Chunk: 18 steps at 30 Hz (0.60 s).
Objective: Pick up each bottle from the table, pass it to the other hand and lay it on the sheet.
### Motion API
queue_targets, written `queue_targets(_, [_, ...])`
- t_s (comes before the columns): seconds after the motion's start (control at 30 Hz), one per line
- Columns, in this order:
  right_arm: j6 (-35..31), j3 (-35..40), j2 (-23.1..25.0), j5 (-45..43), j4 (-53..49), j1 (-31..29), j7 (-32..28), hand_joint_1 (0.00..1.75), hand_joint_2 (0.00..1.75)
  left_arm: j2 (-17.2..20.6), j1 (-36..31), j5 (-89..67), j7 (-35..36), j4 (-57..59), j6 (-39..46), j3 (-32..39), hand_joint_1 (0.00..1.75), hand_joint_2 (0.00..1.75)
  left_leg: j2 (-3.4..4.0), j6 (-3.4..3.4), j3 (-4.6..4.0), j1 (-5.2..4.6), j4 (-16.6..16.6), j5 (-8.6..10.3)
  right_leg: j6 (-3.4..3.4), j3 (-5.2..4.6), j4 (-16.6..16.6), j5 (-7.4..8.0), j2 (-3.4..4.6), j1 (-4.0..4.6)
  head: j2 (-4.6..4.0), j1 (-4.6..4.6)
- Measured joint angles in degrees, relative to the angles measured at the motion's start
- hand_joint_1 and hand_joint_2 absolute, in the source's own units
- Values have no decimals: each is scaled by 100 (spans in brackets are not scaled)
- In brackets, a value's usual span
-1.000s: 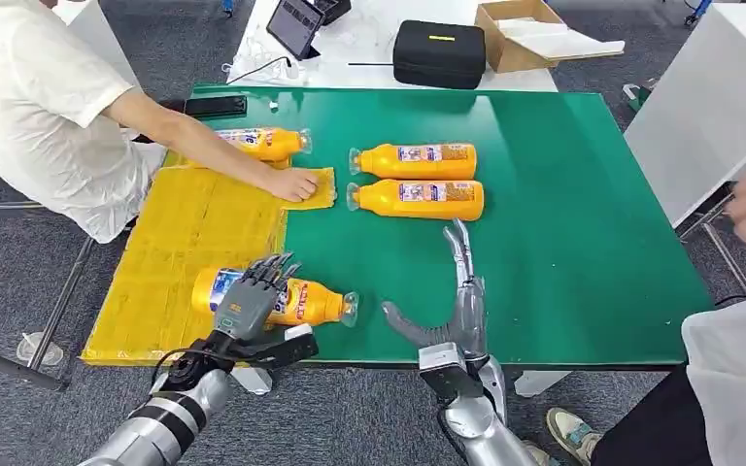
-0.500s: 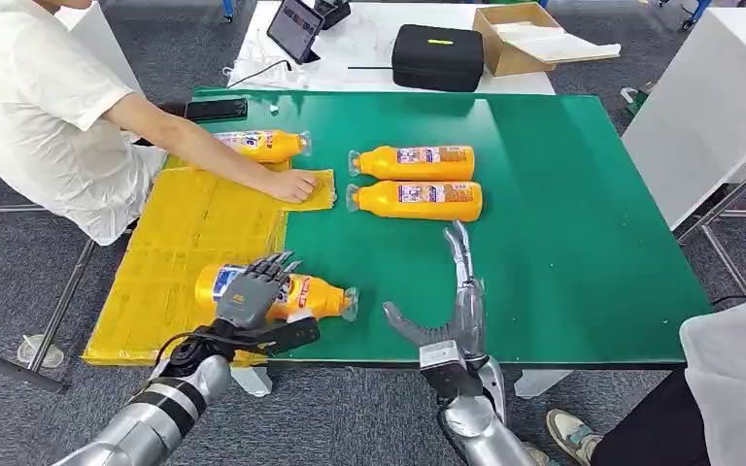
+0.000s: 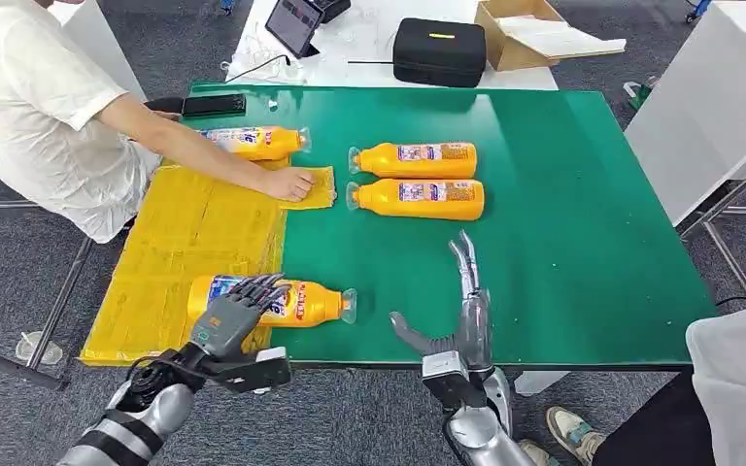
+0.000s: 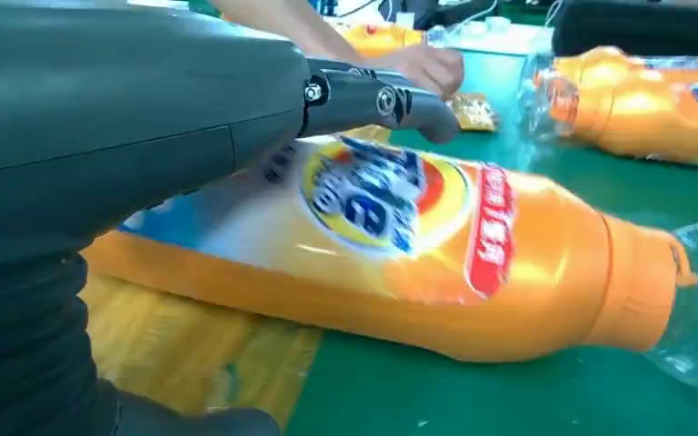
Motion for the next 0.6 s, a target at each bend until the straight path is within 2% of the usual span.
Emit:
queue_targets(0.13, [-20, 0, -37, 22, 0, 14, 0, 0, 175, 253, 178, 120, 7, -547, 98, -59, 0, 175, -2, 0, -6, 0, 0, 0, 0, -3, 0, 0, 0, 0, 0, 0])
queue_targets(0.27, [-26, 0, -59, 35, 0, 13, 0, 0, 175, 354, 266, 120, 15, -837, 254, -116, 0, 175, -2, 0, -10, -1, 0, 0, 0, -5, 0, 0, -1, -1, 0, 2])
queue_targets(0.5, [-83, 0, -81, 133, -18, 23, 0, 0, 175, 376, 516, 247, -171, -1169, 813, -146, 0, 175, -1, 0, -10, 0, 1, 0, 1, -10, -1, 0, 0, -1, 0, 2])
queue_targets(0.6, [-98, 0, -83, 243, -50, 41, 0, 0, 175, 275, 674, 446, -385, -1348, 1144, -138, 0, 175, 0, 0, -13, 0, 1, -1, 1, -14, -1, 0, 0, -1, 0, 0])
